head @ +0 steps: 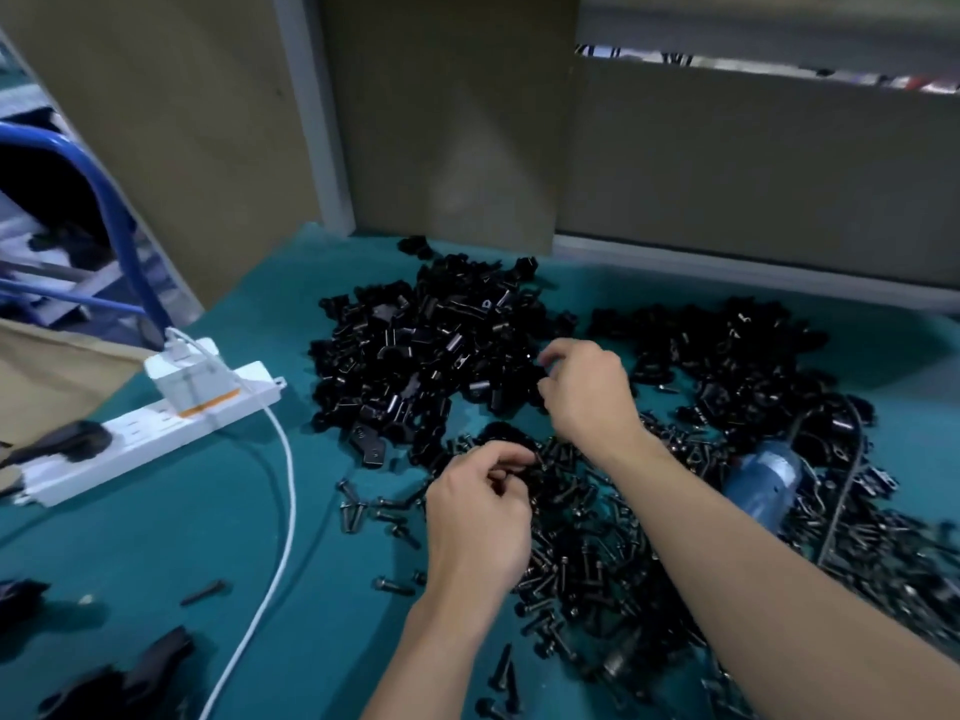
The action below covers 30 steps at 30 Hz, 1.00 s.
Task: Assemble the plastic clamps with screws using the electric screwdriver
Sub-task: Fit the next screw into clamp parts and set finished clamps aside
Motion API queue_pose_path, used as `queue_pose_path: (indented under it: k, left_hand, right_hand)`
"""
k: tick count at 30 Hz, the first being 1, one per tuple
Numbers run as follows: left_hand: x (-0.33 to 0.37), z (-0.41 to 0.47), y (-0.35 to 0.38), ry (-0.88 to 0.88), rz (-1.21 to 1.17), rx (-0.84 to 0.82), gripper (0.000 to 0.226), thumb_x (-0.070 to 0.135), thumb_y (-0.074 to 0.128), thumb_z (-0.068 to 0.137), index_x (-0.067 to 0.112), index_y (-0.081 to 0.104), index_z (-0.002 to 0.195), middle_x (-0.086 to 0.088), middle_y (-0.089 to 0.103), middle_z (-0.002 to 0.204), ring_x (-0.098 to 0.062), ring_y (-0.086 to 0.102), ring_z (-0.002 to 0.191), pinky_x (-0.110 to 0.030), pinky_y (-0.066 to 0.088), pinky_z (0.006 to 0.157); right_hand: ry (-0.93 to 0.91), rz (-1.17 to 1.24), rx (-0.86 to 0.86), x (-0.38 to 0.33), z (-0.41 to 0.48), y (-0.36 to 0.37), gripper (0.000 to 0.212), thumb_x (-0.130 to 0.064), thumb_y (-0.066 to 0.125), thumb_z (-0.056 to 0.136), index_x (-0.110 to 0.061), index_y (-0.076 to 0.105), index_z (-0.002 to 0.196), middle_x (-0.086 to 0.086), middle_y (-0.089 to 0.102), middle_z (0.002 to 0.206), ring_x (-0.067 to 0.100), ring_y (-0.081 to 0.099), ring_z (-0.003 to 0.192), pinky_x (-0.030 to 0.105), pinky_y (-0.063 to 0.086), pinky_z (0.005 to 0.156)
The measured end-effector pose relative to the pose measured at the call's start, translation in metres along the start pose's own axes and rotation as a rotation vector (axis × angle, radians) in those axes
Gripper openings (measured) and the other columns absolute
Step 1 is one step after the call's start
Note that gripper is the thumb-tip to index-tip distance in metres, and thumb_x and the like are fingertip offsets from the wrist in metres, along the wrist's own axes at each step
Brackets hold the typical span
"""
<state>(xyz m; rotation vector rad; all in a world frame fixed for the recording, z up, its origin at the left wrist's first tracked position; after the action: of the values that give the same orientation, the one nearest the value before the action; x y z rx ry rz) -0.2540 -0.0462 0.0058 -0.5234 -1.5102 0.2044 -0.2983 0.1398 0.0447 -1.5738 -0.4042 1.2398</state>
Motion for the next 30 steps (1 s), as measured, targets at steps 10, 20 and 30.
queue_pose_path:
  k: [10,20,30]
  left_hand:
    - [0.008,0.001,-0.012,0.028,-0.038,0.104,0.045,0.004,0.061,0.094,0.048,0.069,0.086,0.018,0.072,0.097,0.002,0.065,0.091,-0.019,0.052,0.082]
    - [0.016,-0.005,-0.007,0.153,-0.118,0.092,0.040,0.008,0.067,0.092,0.045,0.073,0.107,0.021,0.071,0.096,0.006,0.063,0.092,-0.018,0.056,0.085]
    - [0.057,-0.033,0.016,0.576,-0.166,-0.168,0.055,0.034,0.069,0.093,0.060,0.056,0.140,0.039,0.065,0.120,0.008,0.065,0.113,-0.010,0.049,0.096]
  right_hand:
    - [0.009,-0.045,-0.182,-0.014,-0.014,0.021,0.034,-0.025,0.074,0.091,-0.019,0.050,0.113,0.010,0.066,0.101,0.029,0.057,0.085,0.035,0.044,0.069]
    - [-0.035,0.207,0.098,0.010,-0.048,-0.049,0.026,-0.006,0.073,0.089,-0.030,0.066,0.090,-0.011,0.060,0.075,0.009,0.060,0.063,0.016,0.043,0.049]
    - [0.068,1.004,-0.062,0.055,-0.135,-0.054,0.024,0.013,0.075,0.084,-0.011,0.076,0.091,0.006,0.061,0.075,0.018,0.058,0.069,0.028,0.053,0.065]
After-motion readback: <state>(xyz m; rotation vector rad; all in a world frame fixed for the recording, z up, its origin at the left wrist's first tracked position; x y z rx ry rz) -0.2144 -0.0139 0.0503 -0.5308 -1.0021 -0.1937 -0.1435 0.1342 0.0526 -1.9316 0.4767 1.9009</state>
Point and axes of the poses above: each hand's wrist, its own z-axis towards the middle knuckle, its own y-axis out of the palm, x = y × z, the point moved 7 cm from there along z, towards the middle knuckle
